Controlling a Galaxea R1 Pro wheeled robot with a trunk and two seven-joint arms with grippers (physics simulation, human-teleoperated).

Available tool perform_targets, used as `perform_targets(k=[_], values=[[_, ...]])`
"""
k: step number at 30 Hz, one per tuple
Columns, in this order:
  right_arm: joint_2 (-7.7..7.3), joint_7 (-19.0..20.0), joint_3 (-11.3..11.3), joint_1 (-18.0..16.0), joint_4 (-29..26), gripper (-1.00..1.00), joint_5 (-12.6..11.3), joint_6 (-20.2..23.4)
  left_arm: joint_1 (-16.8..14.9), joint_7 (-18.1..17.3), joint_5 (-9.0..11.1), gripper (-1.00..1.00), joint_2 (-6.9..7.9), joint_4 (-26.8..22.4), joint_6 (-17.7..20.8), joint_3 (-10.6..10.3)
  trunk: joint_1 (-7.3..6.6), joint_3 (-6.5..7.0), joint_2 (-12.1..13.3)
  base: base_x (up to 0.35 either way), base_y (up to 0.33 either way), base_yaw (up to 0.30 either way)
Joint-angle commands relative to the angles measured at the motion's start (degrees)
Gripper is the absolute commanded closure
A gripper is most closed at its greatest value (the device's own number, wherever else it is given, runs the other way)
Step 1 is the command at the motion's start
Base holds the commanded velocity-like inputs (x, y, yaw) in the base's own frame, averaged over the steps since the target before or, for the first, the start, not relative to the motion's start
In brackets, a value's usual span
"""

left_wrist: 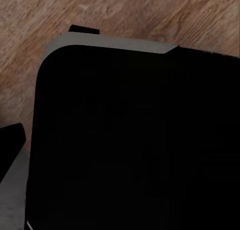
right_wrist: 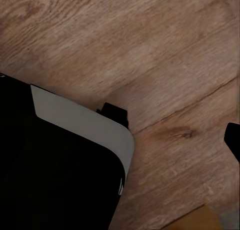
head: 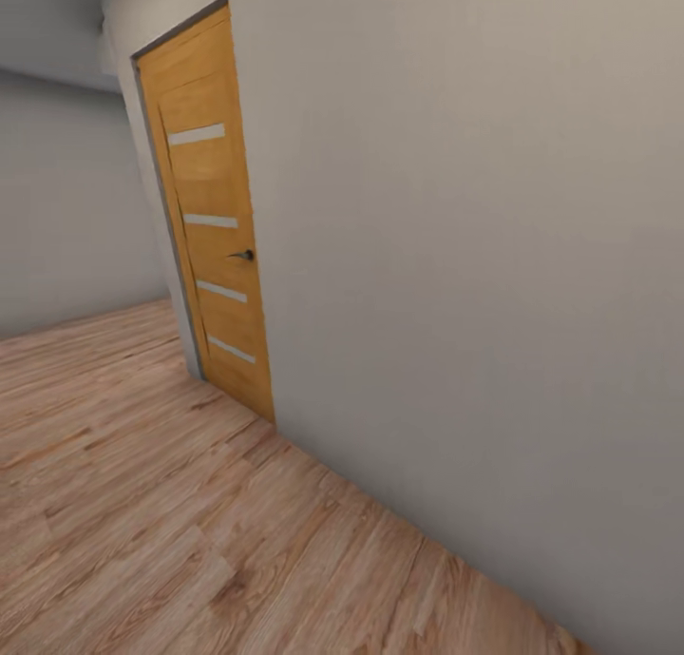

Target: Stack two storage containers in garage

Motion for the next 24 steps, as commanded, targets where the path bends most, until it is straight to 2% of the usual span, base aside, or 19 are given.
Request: perform_targets(k=[1, 24], values=[[0.0, 0.2, 0.5, -0.1, 0.2, -1.0, -0.6, -0.4, 0.0, -0.3, 0.5, -1.0, -0.01, 0.0, -0.1, 0.2, 0.03, -0.05, 0.0, 0.294, 0.0, 0.3], [-0.04, 0.1, 0.5, -0.1, 0.2, -1.0, -0.5, -0.4, 0.0, -0.2, 0.5, -1.0, 0.08, 0.0, -0.1, 0.2, 0.03, -0.05, 0.0, 0.291, 0.0, 0.3]])
